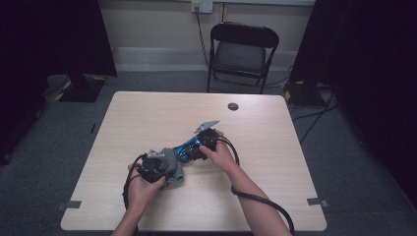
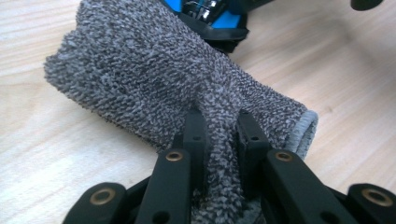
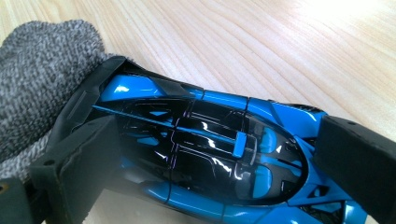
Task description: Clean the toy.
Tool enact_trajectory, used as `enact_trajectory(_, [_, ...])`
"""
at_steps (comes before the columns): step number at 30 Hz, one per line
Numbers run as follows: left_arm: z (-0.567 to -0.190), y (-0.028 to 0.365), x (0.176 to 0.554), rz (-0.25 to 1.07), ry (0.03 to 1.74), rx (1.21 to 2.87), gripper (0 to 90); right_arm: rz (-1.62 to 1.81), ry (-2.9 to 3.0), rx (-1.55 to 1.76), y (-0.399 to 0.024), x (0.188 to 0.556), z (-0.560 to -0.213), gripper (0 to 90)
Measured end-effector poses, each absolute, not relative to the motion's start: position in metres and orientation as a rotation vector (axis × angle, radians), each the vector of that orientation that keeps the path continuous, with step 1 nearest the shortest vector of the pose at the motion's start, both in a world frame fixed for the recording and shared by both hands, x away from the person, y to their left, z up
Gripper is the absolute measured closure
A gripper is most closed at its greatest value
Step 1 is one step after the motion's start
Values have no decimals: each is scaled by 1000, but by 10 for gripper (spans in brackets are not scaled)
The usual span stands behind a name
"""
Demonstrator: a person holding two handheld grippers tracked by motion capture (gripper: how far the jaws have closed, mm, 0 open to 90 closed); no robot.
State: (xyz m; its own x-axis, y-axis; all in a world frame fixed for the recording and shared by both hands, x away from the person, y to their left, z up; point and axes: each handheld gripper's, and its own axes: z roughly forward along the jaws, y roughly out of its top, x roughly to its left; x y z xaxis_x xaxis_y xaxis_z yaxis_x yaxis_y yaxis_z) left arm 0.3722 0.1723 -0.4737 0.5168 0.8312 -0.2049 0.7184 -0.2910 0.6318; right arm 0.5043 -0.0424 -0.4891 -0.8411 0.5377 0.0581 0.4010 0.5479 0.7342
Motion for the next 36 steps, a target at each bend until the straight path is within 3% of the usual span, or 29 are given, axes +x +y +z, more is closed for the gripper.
enact_trajectory(36, [-468, 125, 348, 81, 1052, 2147, 775, 1163, 2612, 798, -42, 505, -489, 2])
